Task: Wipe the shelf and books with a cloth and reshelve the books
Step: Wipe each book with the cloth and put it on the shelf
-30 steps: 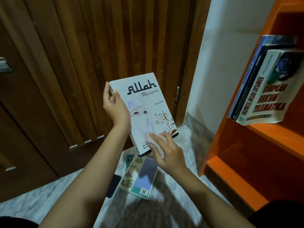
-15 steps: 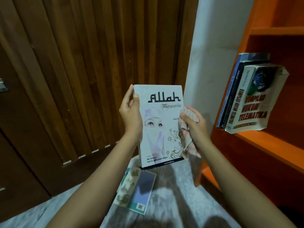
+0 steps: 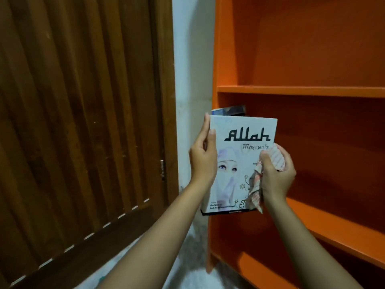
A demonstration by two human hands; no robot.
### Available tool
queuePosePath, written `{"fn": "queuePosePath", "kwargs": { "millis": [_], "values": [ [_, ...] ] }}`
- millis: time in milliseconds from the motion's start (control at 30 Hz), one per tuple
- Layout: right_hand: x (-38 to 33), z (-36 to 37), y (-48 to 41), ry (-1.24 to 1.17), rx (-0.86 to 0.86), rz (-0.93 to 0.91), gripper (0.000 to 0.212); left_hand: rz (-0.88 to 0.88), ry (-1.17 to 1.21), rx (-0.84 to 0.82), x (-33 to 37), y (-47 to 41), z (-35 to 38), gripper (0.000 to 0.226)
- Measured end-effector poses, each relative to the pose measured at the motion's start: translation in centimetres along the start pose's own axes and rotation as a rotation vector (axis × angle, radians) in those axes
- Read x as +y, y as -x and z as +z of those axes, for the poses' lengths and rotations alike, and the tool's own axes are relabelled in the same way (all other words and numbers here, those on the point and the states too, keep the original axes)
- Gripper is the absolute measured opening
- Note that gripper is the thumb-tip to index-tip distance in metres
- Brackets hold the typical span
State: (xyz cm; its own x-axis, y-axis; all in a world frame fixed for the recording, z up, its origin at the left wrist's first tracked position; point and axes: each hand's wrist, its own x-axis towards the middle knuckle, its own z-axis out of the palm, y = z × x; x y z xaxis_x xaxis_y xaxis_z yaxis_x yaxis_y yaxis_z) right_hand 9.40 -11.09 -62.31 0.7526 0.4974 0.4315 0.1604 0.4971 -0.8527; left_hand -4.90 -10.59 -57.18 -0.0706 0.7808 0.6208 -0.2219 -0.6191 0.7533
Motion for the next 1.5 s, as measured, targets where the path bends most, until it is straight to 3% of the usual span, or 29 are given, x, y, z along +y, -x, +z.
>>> {"fn": "queuePosePath", "kwargs": {
  "millis": [167, 333, 400, 633, 867, 1100, 1500],
  "values": [
    [3.2, -1.3, -3.2, 0.049, 0.088, 0.000, 0.026, 0.018, -0.179, -0.113, -4.2, 0.2, 3.0, 0.050],
    [5.4, 0.3, -5.4, 0.053, 0.034, 0.039, 0.042, 0.112, -0.392, -0.173, -7.1, -0.7, 3.0, 0.070],
    [6.3, 1.2, -6.4, 0.023, 0.008, 0.055, 0.038, 0.169, -0.468, -0.212, -7.9, -1.3, 3.0, 0.077],
    [8.5, 3.1, -9.1, -0.132, 0.008, 0.045, 0.037, 0.328, -0.695, -0.239, -10.5, -2.5, 3.4, 0.077],
    [10.6, 3.9, -7.7, -0.119, -0.104, -0.040, 0.031, 0.393, -0.751, -0.155, -13.0, -2.9, 3.6, 0.069],
    [12.4, 3.8, -6.2, -0.158, -0.085, -0.013, 0.033, 0.443, -0.771, -0.077, -14.1, -3.1, 4.0, 0.064],
    [12.0, 2.9, -5.2, 0.157, -0.112, -0.056, 0.038, 0.402, -0.864, -0.163, -13.3, -2.9, 3.6, 0.066]
  ]
}}
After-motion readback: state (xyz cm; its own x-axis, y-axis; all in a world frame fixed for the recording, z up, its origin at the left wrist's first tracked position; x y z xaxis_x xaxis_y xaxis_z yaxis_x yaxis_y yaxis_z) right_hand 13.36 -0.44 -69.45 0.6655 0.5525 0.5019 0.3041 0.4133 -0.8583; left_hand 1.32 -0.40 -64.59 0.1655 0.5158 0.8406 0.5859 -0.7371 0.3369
